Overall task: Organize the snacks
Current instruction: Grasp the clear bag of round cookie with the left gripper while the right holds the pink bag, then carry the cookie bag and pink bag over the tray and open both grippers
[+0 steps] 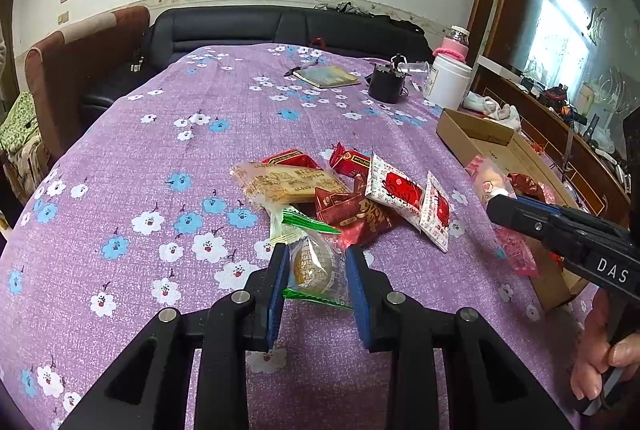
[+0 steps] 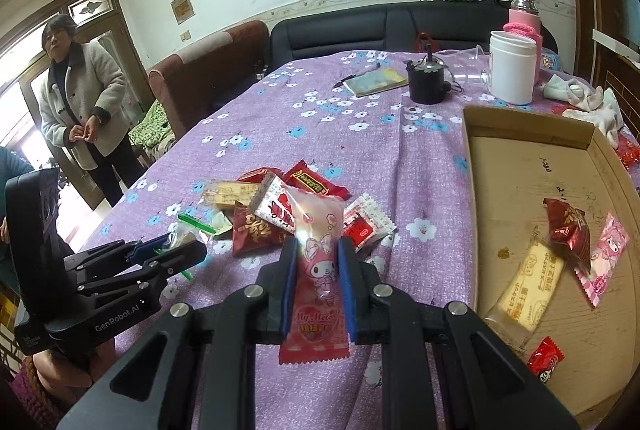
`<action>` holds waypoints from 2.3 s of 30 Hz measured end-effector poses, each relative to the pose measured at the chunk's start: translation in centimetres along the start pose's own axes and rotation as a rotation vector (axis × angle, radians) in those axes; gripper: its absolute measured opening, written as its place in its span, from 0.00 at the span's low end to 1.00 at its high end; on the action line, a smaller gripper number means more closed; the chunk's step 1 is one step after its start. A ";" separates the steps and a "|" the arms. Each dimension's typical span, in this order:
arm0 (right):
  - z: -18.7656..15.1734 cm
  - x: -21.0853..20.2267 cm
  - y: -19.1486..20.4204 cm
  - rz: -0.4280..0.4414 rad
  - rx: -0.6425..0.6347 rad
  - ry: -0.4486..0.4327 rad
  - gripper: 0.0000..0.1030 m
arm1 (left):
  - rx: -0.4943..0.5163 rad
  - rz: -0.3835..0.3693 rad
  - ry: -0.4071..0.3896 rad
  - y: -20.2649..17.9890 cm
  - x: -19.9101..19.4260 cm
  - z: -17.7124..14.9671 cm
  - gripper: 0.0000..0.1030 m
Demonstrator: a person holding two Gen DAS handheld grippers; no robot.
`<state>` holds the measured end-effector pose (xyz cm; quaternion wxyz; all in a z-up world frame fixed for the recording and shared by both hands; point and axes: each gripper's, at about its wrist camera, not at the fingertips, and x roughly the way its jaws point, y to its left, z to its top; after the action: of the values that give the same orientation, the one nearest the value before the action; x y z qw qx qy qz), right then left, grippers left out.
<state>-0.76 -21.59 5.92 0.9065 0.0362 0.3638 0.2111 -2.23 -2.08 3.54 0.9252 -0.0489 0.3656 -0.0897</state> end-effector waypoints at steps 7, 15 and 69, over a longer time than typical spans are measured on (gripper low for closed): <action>0.2 -0.2 -0.6 0.004 0.022 -0.006 0.18 | -0.002 0.000 0.000 -0.1 -0.5 -0.1 0.29; 0.2 -0.1 -0.7 0.015 0.033 -0.001 0.18 | 0.014 -0.007 -0.008 -1.0 -1.4 0.0 0.29; 3.3 -4.5 -18.0 -0.156 0.431 -0.065 0.18 | 0.176 -0.314 0.125 -18.7 3.9 5.2 0.29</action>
<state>4.94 -39.46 7.31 0.9026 0.2073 0.3729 0.0566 1.68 -21.09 7.64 0.8761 -0.0187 0.4008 -0.2674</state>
